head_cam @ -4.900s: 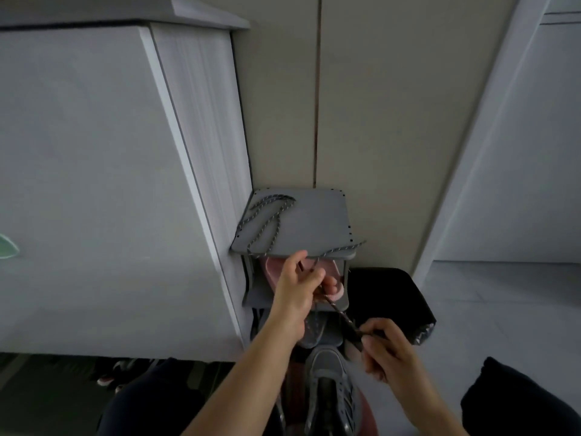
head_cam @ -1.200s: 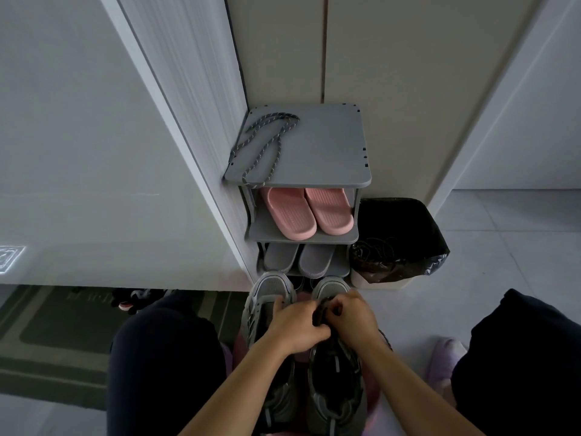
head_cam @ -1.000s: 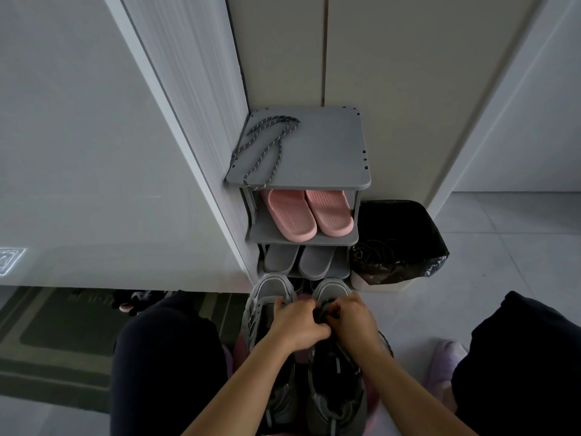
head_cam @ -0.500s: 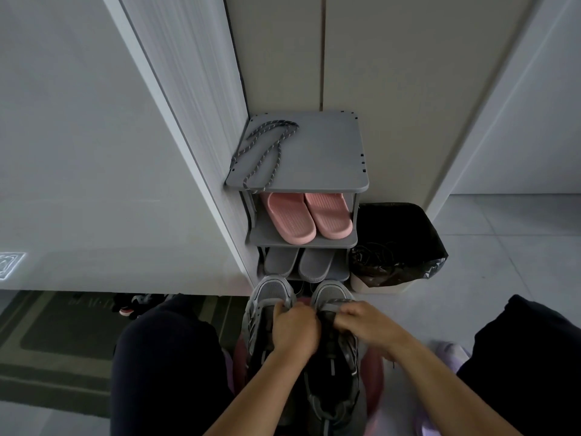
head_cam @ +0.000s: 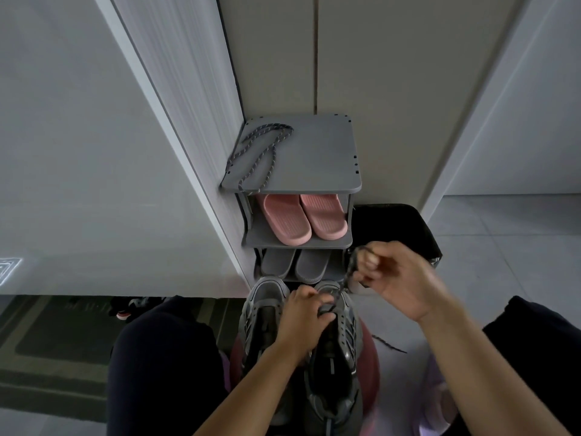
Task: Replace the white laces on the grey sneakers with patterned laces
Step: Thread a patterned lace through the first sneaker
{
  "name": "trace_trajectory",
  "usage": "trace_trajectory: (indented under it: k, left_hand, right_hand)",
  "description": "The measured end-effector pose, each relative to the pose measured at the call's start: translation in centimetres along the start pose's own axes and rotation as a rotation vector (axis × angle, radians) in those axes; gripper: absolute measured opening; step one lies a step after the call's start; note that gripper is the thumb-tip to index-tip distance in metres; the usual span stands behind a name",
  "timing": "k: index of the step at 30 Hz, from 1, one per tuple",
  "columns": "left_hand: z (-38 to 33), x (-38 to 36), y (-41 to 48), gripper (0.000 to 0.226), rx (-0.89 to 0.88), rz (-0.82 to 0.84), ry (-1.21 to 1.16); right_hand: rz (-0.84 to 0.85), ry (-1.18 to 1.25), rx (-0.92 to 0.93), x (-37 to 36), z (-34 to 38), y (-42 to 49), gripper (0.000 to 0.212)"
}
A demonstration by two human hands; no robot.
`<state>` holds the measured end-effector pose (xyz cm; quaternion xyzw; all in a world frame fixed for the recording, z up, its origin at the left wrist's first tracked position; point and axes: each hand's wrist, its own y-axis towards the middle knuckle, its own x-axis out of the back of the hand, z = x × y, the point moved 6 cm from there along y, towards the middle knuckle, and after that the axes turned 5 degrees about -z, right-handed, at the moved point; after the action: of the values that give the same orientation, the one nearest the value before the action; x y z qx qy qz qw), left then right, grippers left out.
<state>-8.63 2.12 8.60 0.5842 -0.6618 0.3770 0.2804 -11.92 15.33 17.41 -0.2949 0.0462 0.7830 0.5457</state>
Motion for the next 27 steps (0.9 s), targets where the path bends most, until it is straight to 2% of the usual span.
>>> trace_trajectory:
  k: [2,3,5,6,8,11,13,15,16,18,20,22,24,25,27]
  left_hand:
    - [-0.4,0.4,0.1,0.026,0.009,-0.007,-0.117]
    - [-0.4,0.7,0.0,0.023,0.016,-0.029,-0.194]
    - [0.2,1.4,-0.6,0.013,0.052,-0.068,-0.386]
    - [0.7,1.6,-1.0,0.012,0.095,-0.072,-0.486]
    - [1.3,2.0,-1.6,0.016,0.175,-0.067,-0.647]
    - [1.0,2.4,-2.0,0.018,0.208,-0.058,-0.754]
    - [0.4,2.7,-2.0,0.019,0.210,-0.047,-0.750]
    - [0.7,3.0,-1.9,0.018,0.245,-0.039,-0.670]
    - [1.3,3.2,-1.8,0.017,0.275,-0.045,-0.589]
    - [2.4,4.4,-1.9,0.013,0.308,-0.123,-0.284]
    - [2.4,5.8,-2.0,0.014,0.226,-0.278,-0.037]
    - [0.8,5.5,-1.3,0.030,0.052,-0.272,-0.116]
    - [-1.2,4.6,-0.3,0.025,-0.067,-0.127,-0.271]
    - [-1.6,4.4,0.1,0.016,-0.061,-0.082,-0.318]
    - [-0.2,5.0,0.9,0.009,0.056,-0.131,-0.424]
  right_hand:
    - [-0.124,-0.146,-0.053,0.1,-2.4,1.2,0.031]
    - [-0.196,-0.304,-0.067,0.7,-3.7,1.7,0.033]
    - [-0.298,-0.834,-0.047,2.8,-6.7,3.0,0.029]
    - [-0.304,-1.105,-0.015,4.0,-8.0,3.5,0.031]
    - [-0.283,-1.452,-0.003,5.6,-10.0,4.1,0.036]
    - [-0.261,-1.666,0.127,5.1,-9.7,4.6,0.032]
    - [-0.212,-1.746,0.252,4.0,-8.8,5.1,0.015]
    - [-0.130,-1.810,0.246,3.6,-8.5,5.2,0.009]
    - [-0.149,-1.797,0.239,3.4,-8.0,5.0,0.007]
    - [-0.227,-1.610,0.166,3.3,-6.5,4.4,0.004]
    - [-0.169,-1.461,0.099,2.0,-5.7,4.0,0.008]
    - [-0.008,-1.479,0.126,-0.6,-5.0,3.6,0.012]
    - [0.079,-1.440,0.172,-2.5,-3.9,3.1,0.017]
    - [0.082,-1.407,0.175,-2.6,-3.2,3.1,0.018]
    - [0.005,-1.420,0.129,-0.8,-1.8,3.3,0.020]
